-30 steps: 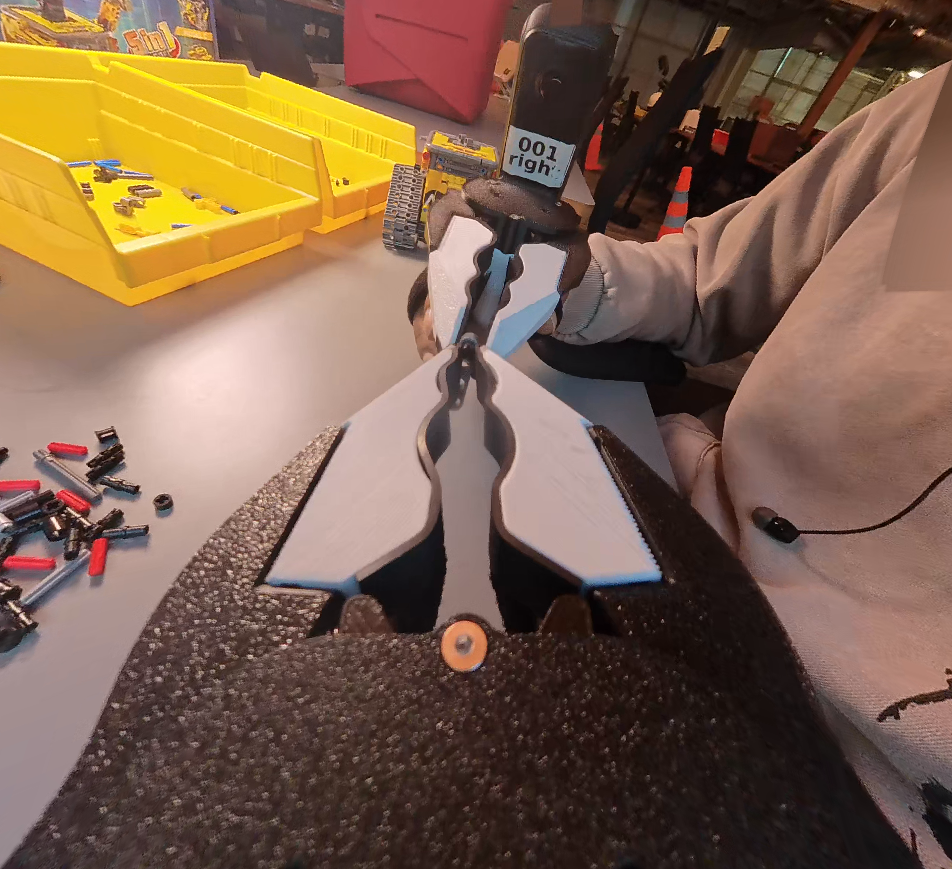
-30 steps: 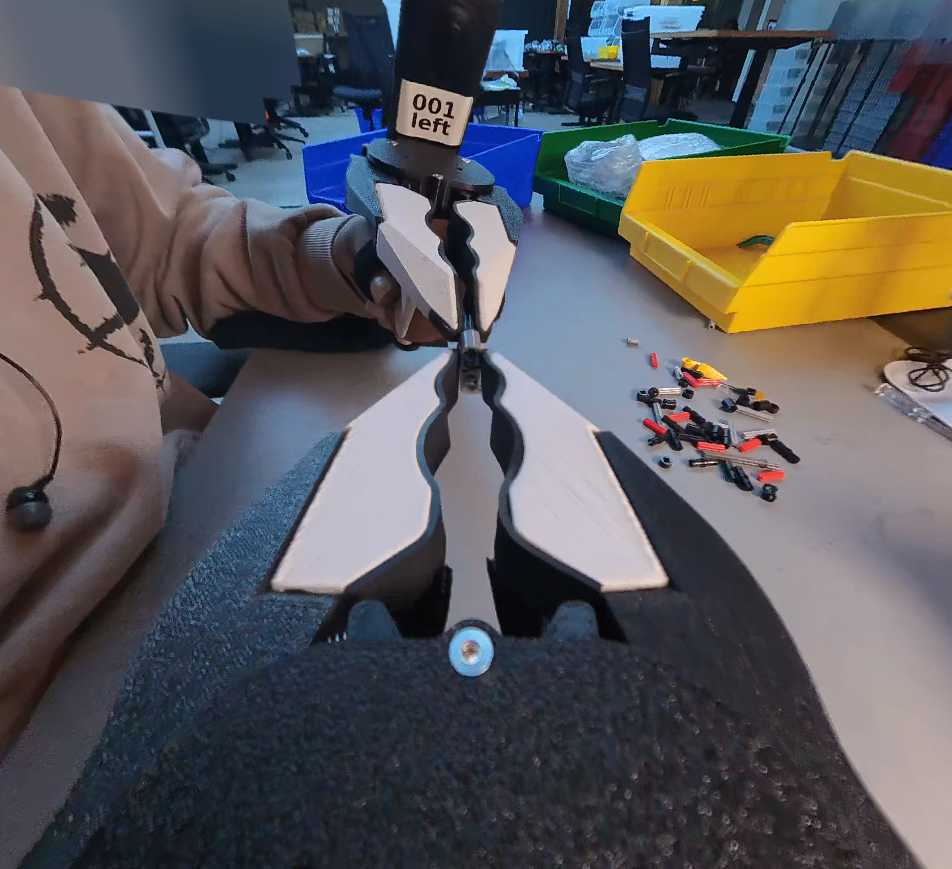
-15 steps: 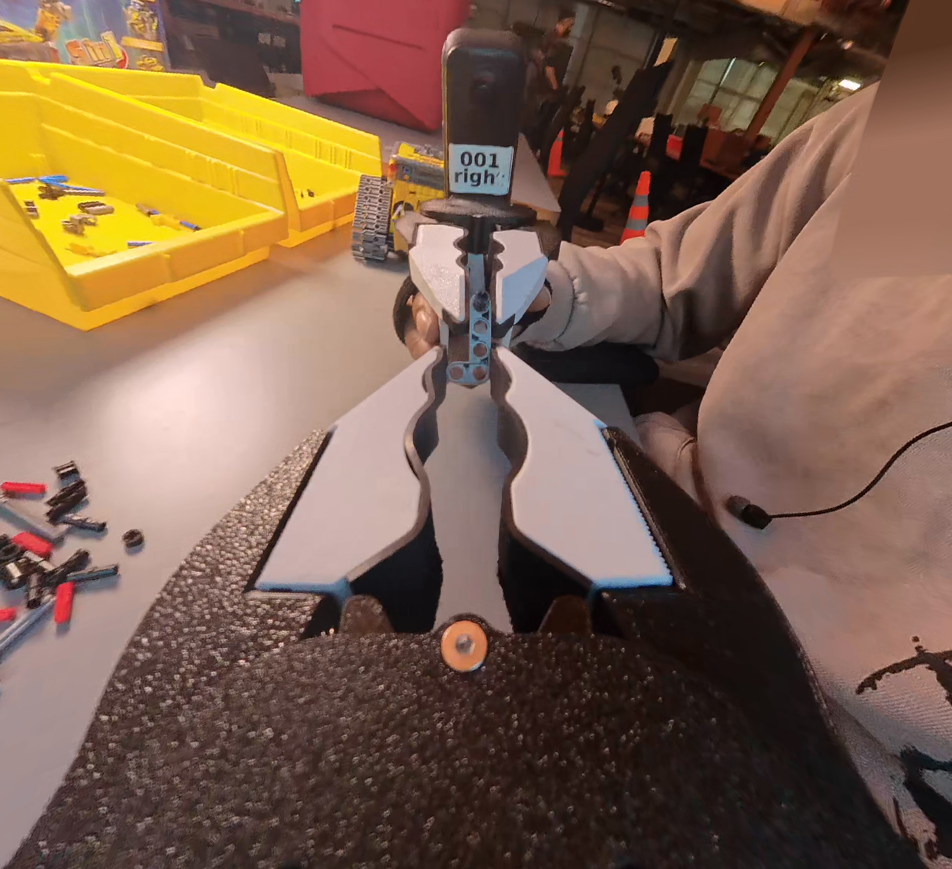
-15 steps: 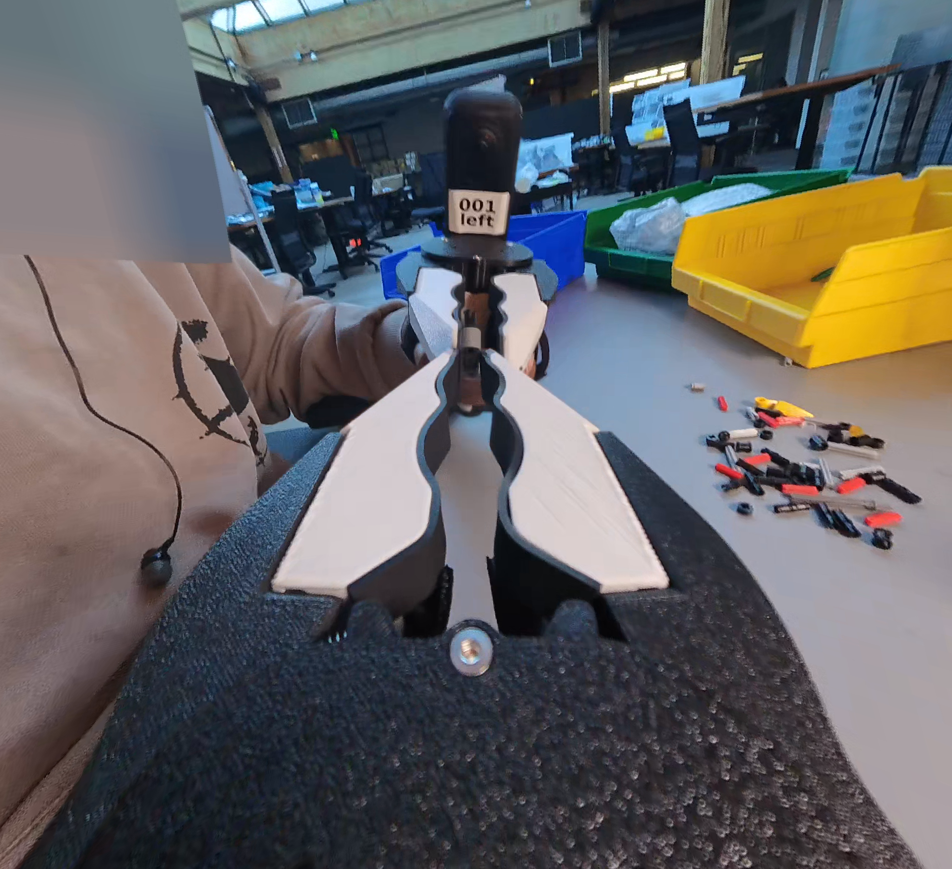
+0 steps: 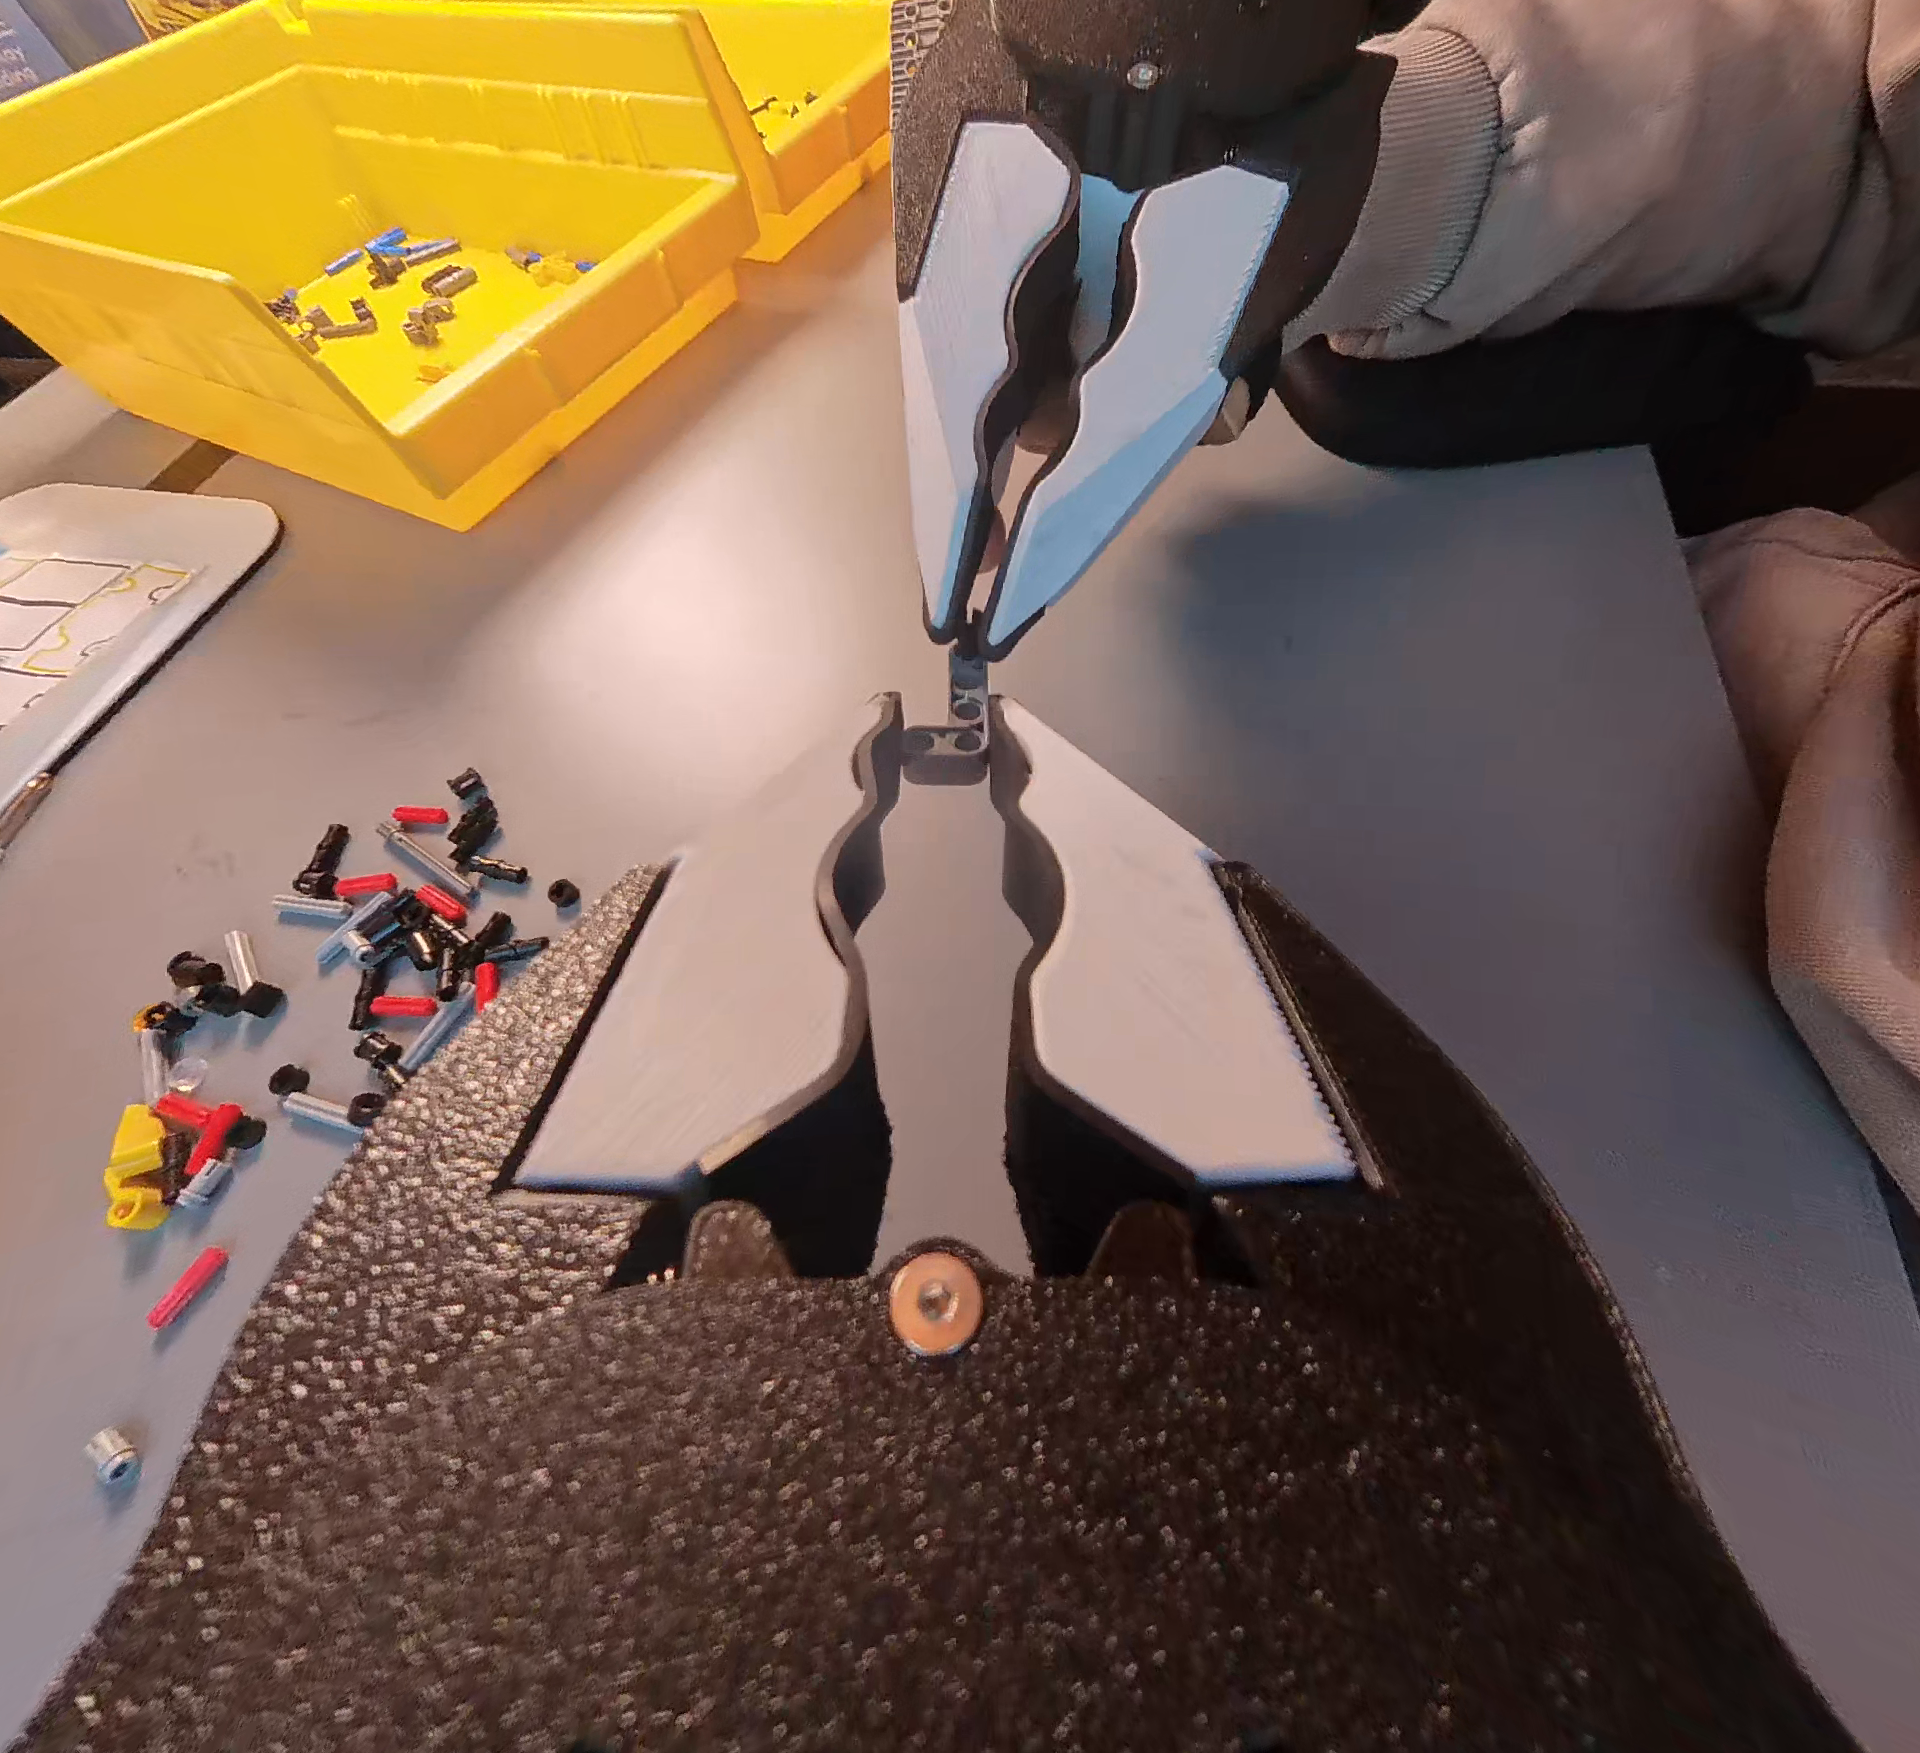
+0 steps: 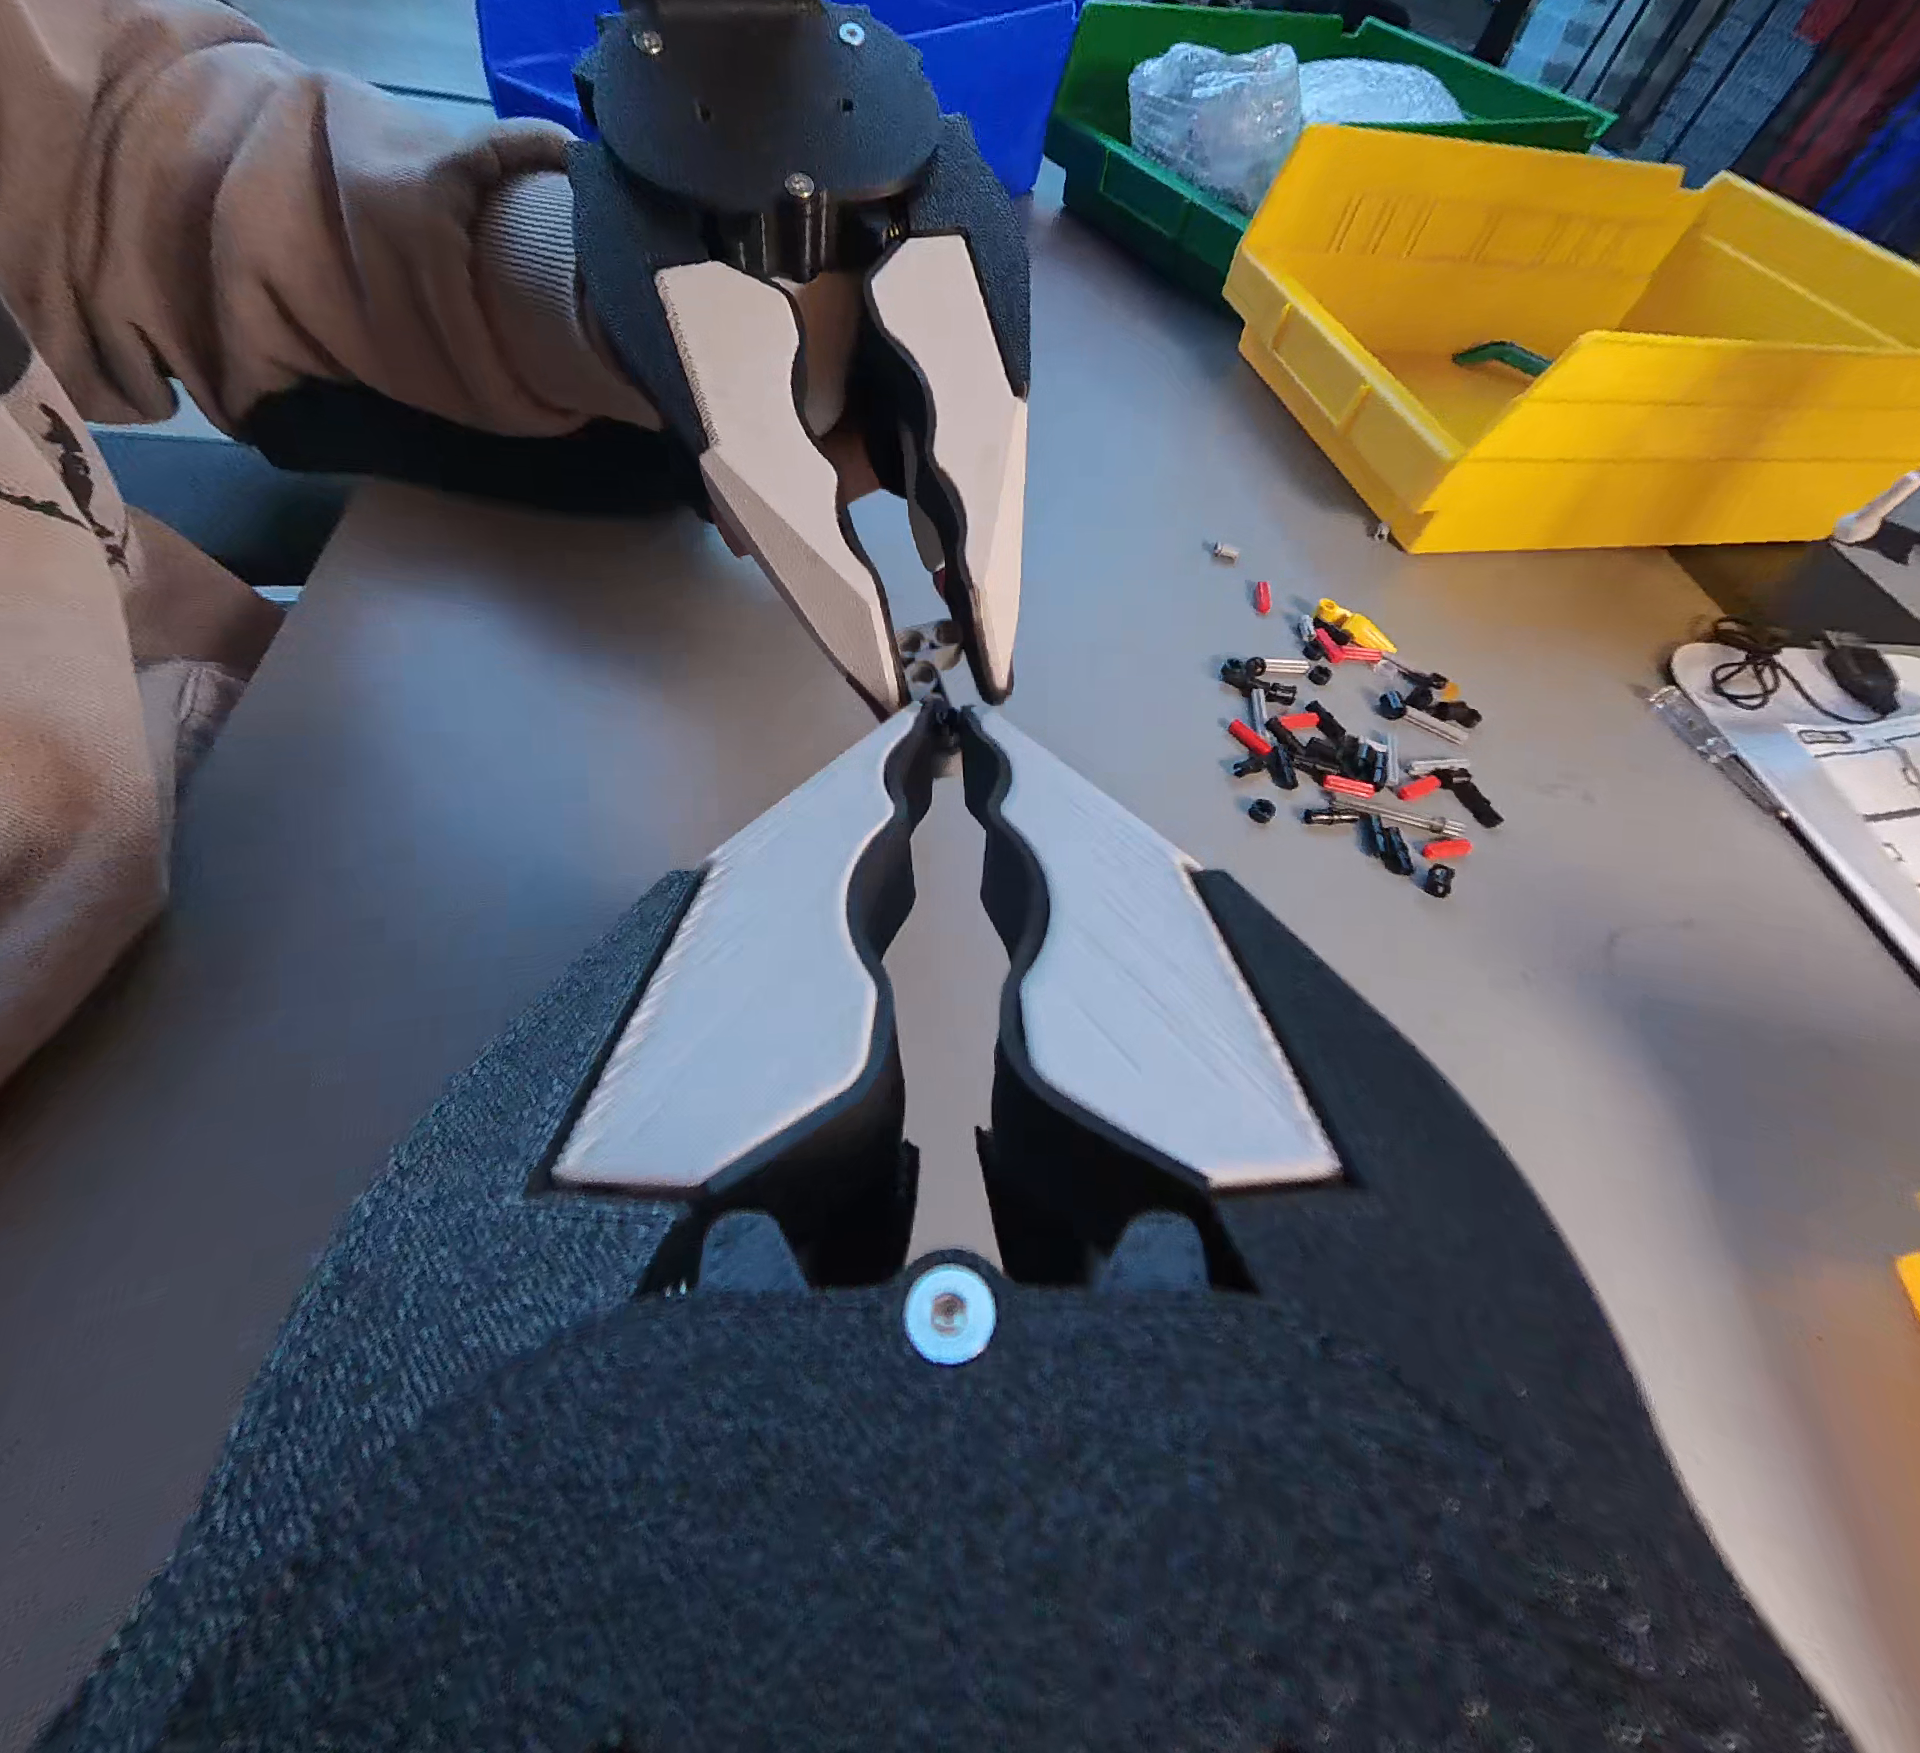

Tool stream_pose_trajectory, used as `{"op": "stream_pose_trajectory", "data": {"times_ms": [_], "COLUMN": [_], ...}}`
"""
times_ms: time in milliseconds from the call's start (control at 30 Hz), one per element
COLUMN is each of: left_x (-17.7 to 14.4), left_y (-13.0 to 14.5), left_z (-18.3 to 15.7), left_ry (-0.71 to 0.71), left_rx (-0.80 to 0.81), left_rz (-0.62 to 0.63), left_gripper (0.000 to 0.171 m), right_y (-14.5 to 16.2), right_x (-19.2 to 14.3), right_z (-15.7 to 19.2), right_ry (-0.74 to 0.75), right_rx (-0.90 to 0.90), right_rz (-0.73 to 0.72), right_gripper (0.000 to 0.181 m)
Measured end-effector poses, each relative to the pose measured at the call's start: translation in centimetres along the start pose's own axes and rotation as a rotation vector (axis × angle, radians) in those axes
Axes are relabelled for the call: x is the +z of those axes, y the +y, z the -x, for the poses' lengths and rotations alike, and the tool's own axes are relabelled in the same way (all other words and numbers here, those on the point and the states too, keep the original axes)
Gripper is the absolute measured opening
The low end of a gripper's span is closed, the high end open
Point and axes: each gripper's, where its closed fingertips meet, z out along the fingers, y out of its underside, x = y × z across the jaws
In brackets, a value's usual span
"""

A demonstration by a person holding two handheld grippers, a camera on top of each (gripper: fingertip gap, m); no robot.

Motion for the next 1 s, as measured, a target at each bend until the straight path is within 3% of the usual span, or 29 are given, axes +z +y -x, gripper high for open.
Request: {"op": "stream_pose_trajectory", "data": {"times_ms": [133, 233, 367, 533, 633, 700, 800, 900, 967, 1000], "left_x": [0.0, -0.4, -0.4, 0.3, 0.4, 0.5, -0.1, -2.0, -3.1, -3.0], "left_y": [0.1, 0.2, 0.3, -0.3, -0.4, -0.8, -2.7, -5.3, -6.2, -5.9], "left_z": [0.8, 2.1, 3.3, 3.1, 2.8, 2.3, 1.7, 1.2, 0.4, -0.2], "left_ry": [-0.107, -0.268, -0.47, -0.551, -0.554, -0.48, -0.216, 0.2, 0.465, 0.528], "left_rx": [0.138, 0.33, 0.62, 0.797, 0.801, 0.656, 0.113, -0.486, -0.715, -0.752], "left_rz": [0.025, 0.056, 0.13, 0.157, 0.141, 0.059, -0.171, -0.416, -0.493, -0.475], "left_gripper": [0.016, 0.016, 0.015, 0.015, 0.015, 0.017, 0.056, 0.055, 0.046, 0.038], "right_y": [0.7, 0.8, 0.1, 0.9, 0.9, 0.5, -1.3, -3.7, -4.7, -4.9], "right_x": [0.2, 0.3, 0.5, 1.0, 0.8, 0.4, -1.1, -2.5, -2.5, -2.3], "right_z": [-0.6, -1.4, -2.4, -3.2, -3.1, -3.5, -4.1, -2.5, -1.3, -0.8], "right_ry": [0.05, 0.052, 0.081, 0.172, 0.164, 0.201, 0.245, 0.231, 0.233, 0.229], "right_rx": [-0.01, 0.169, 0.379, 0.407, 0.388, 0.324, 0.126, -0.151, -0.265, -0.306], "right_rz": [0.038, 0.018, -0.07, -0.054, -0.045, -0.051, -0.123, -0.212, -0.237, -0.234], "right_gripper": [0.003, 0.016, 0.018, 0.006, 0.005, 0.003, 0.003, 0.002, 0.003, 0.003]}}
